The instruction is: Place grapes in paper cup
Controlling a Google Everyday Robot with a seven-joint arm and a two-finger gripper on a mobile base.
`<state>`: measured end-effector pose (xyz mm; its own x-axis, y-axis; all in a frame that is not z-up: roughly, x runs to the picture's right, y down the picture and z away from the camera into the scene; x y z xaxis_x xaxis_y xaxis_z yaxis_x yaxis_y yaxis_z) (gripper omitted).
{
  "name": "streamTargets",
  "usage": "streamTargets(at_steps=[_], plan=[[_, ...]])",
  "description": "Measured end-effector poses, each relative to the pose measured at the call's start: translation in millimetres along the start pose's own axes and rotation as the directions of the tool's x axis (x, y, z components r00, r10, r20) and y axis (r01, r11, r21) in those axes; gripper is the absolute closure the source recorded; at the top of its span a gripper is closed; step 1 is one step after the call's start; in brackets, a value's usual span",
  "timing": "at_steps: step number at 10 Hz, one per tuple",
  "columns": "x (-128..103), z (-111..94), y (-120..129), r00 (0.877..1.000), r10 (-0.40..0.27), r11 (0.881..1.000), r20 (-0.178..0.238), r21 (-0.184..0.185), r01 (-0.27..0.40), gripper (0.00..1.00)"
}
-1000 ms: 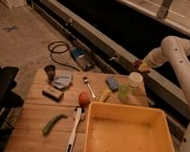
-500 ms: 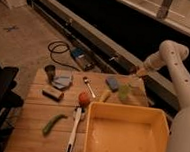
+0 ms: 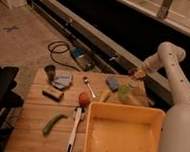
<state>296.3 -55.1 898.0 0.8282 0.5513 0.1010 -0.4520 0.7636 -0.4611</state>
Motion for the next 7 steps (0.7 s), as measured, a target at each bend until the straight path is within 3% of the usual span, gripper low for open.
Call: streamTargets(at_steps=[5,7], plan=[[7.9,-16.3,-10.6,1.0,0.012,0.999,0.011,0.047,-0.012,0.24],[-4.3,-31.5,-10.7,1.0,-0.015,0.997,0.018,0.079,0.014,0.24]])
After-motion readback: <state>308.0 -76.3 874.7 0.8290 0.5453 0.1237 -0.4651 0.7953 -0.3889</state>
